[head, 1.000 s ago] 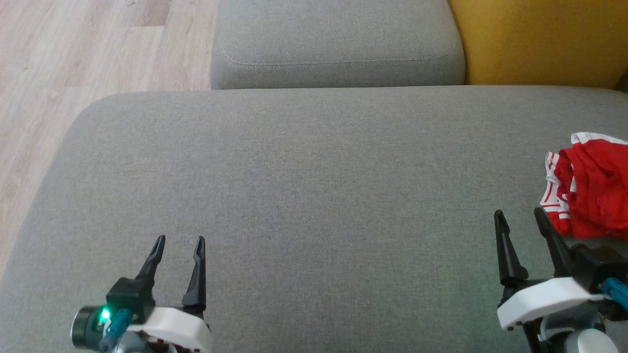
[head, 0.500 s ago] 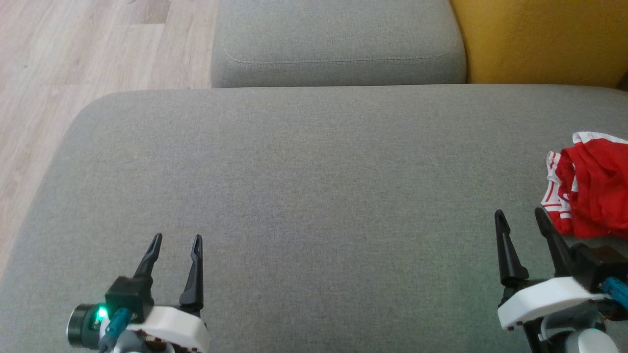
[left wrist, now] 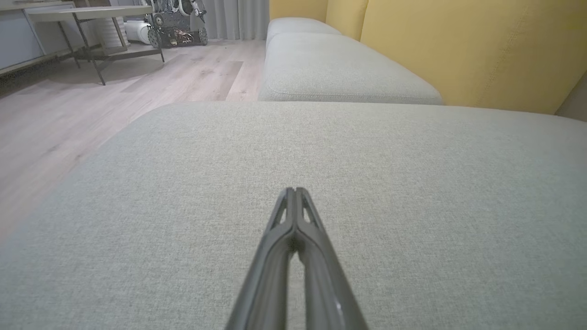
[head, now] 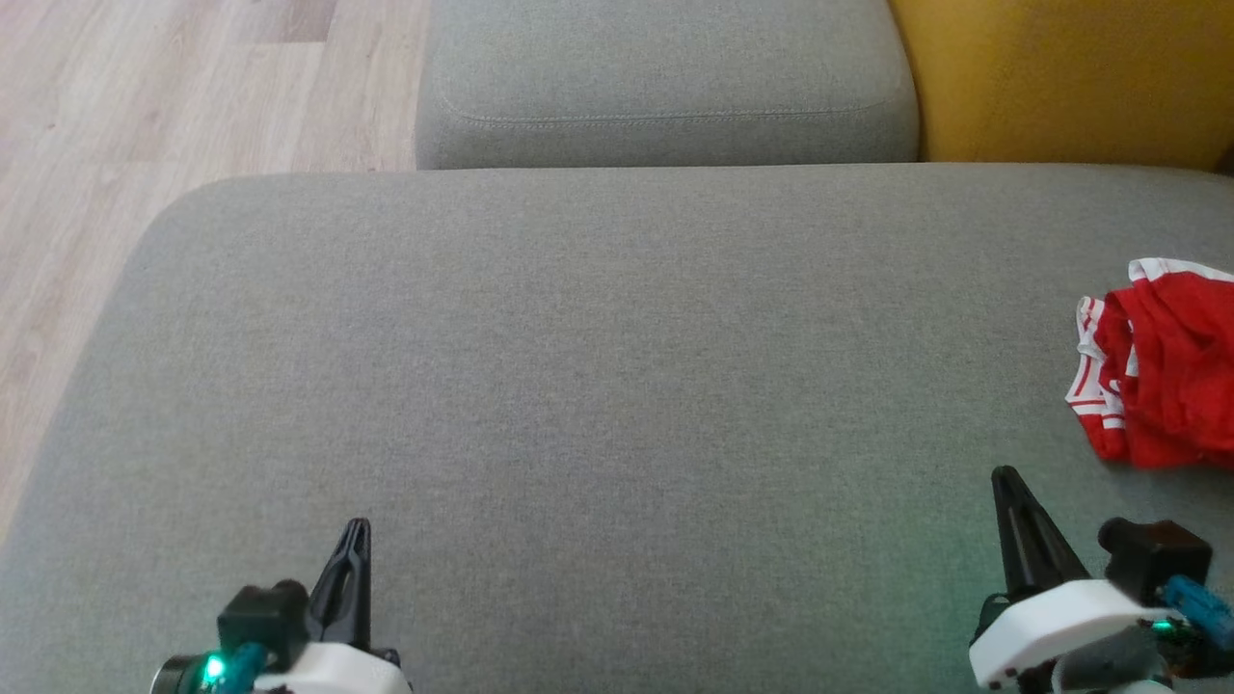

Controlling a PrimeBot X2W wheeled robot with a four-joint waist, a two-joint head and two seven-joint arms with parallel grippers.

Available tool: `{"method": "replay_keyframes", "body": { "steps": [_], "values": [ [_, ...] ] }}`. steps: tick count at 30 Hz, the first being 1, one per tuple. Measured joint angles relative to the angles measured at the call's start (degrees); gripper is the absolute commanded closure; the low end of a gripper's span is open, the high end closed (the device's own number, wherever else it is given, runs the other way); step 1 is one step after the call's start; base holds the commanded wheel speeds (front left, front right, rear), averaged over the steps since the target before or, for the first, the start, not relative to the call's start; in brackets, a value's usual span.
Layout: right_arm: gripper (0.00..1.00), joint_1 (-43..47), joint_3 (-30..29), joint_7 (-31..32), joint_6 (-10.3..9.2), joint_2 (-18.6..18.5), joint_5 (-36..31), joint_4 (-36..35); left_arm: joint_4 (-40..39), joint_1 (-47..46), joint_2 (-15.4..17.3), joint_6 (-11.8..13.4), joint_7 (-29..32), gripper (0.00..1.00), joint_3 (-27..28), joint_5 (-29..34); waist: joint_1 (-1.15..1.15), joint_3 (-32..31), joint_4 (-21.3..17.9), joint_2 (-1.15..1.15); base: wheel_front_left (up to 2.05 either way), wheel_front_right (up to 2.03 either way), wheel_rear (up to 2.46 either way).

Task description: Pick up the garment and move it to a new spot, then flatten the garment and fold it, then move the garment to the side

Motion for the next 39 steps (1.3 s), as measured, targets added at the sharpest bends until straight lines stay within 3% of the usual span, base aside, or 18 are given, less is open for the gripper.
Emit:
{"method": "replay_keyframes", "body": {
  "steps": [39],
  "values": [
    [1.00, -2.8, -1.6, 1.3, 0.00, 0.0, 26.2, 3.1, 1.5, -2.5, -1.0, -4.4, 5.1, 1.00, 4.4, -26.3, 0.00, 0.8, -1.2, 0.00, 0.00, 0.00, 0.00]
  ]
}}
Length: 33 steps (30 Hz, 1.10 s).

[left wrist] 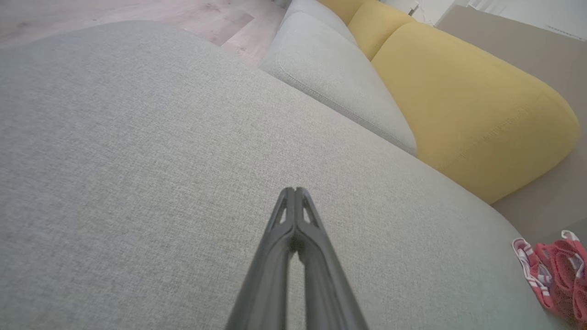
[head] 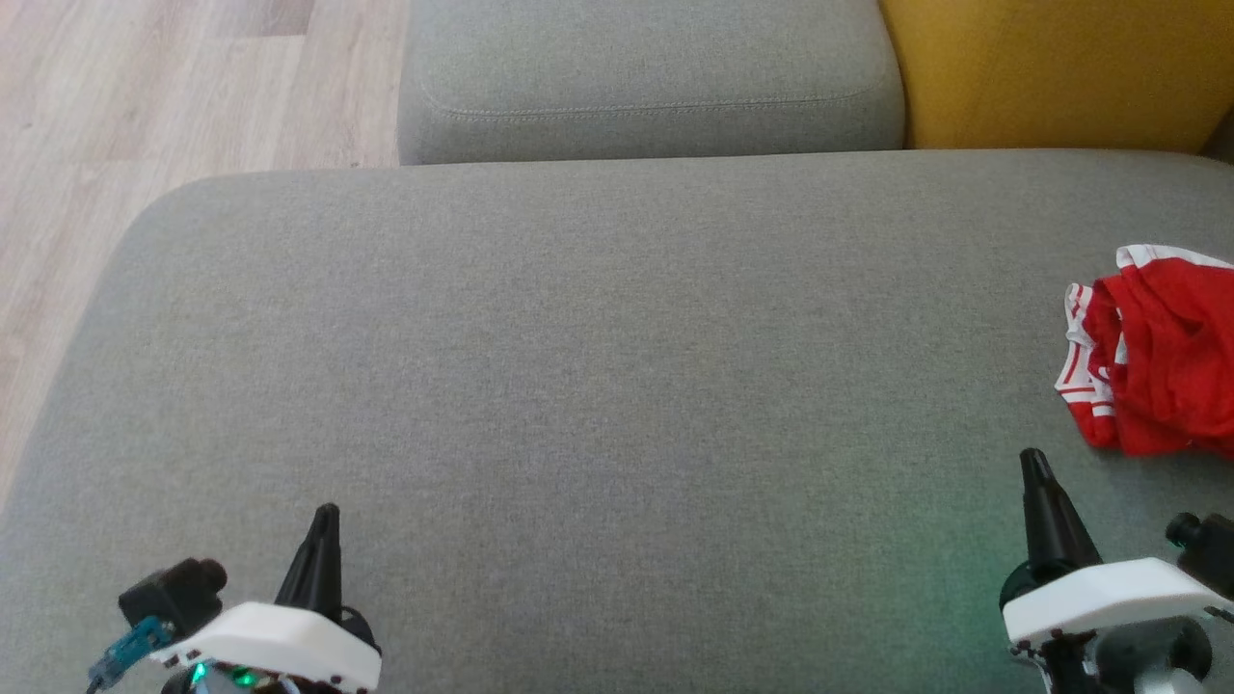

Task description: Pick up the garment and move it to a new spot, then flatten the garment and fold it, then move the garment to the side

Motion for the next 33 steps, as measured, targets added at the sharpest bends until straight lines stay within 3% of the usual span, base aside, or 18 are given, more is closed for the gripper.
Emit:
{"method": "replay_keyframes", "body": {
  "steps": [33],
  "values": [
    [1.00, -3.1, -1.5, 1.1, 0.00, 0.0, 21.5, 3.1, 1.5, -3.1, -1.6, -3.5, 4.5, 1.00, 5.0, -21.1, 0.00, 0.6, -1.0, 0.00, 0.00, 0.00, 0.00]
  ]
}}
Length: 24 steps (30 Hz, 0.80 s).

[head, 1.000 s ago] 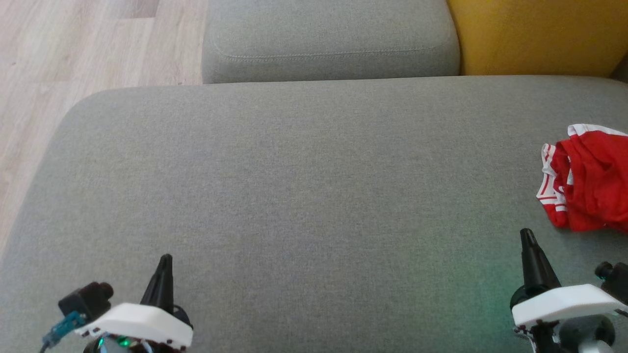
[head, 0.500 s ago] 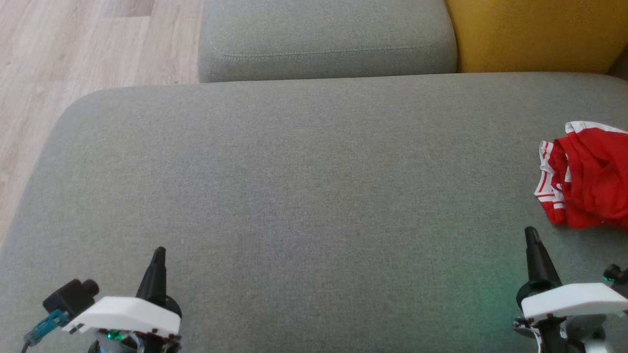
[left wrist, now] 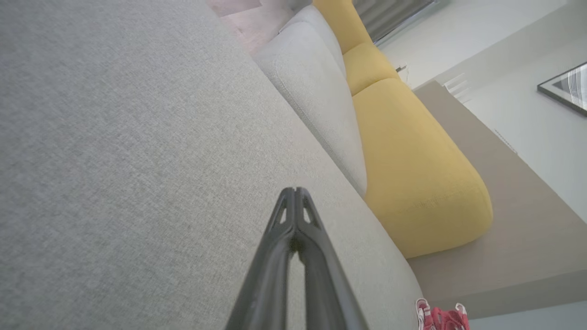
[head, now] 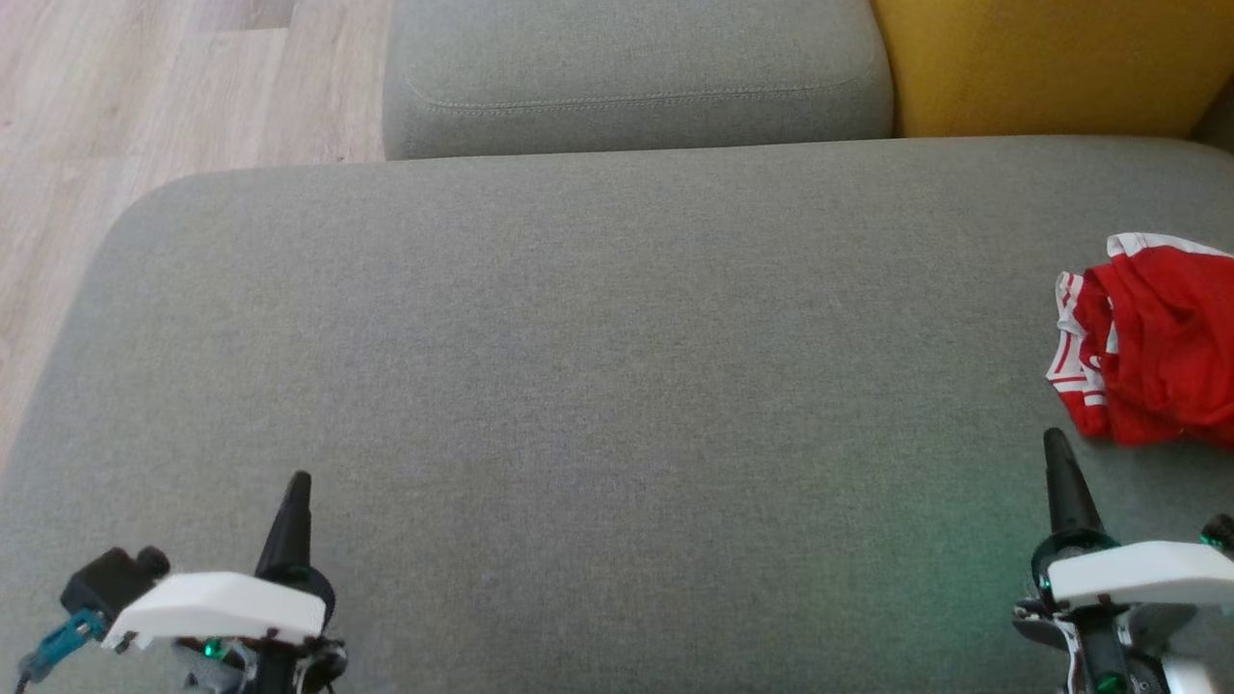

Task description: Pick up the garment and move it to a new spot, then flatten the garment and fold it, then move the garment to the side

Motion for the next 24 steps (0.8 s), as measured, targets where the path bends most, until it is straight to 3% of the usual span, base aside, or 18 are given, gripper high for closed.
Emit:
{"method": "replay_keyframes", "body": {
  "steps": [24],
  "values": [
    [1.00, -2.4, -0.9, 0.8, 0.00, 0.0, 16.8, 2.2, 1.2, -2.2, -1.4, -2.6, 3.5, 1.00, 4.0, -16.2, 0.00, 0.5, -0.8, 0.00, 0.00, 0.00, 0.00]
  ]
}}
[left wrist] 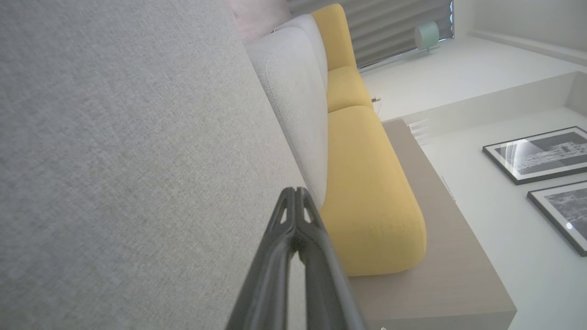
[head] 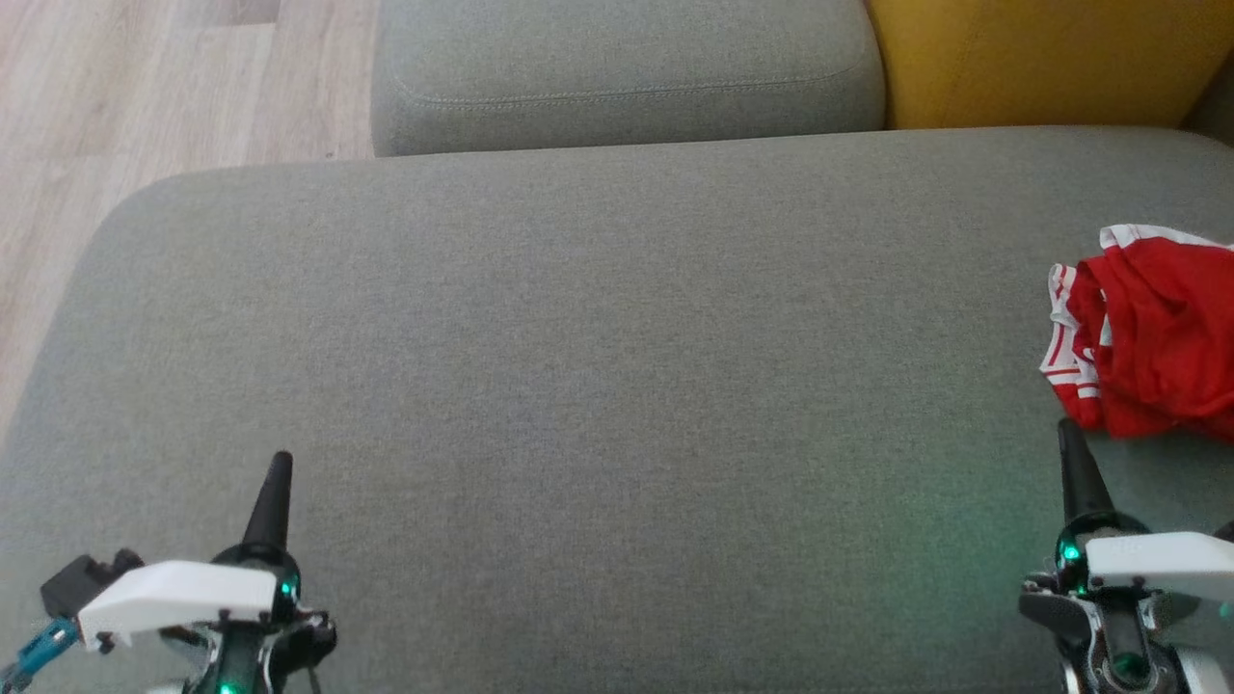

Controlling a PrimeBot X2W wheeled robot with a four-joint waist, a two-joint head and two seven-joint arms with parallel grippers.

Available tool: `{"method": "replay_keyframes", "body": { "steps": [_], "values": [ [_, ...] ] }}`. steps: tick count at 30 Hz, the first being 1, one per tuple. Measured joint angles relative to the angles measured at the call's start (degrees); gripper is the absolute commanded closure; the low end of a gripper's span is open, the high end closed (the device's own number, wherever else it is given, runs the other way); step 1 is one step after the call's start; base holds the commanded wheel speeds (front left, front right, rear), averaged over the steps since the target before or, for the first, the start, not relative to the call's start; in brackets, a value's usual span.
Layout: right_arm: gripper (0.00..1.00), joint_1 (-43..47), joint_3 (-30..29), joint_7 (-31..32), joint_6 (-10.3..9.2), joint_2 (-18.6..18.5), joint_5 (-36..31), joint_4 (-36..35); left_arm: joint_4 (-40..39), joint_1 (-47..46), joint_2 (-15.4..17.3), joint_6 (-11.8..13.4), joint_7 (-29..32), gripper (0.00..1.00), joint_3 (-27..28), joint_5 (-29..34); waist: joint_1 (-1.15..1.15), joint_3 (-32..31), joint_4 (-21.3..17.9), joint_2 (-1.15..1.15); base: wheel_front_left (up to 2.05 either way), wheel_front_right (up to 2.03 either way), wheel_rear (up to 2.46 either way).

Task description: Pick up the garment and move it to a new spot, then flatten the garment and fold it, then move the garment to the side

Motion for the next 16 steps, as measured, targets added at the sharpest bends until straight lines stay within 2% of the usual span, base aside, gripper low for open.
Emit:
{"method": "replay_keyframes", "body": {
  "steps": [16],
  "values": [
    [1.00, -1.6, -0.8, 0.6, -0.01, 0.0, 10.7, 1.4, 0.5, -1.6, -1.0, -1.9, 2.5, 1.00, 2.2, -10.3, 0.00, 0.3, -0.5, 0.00, 0.00, 0.00, 0.00]
  ]
}}
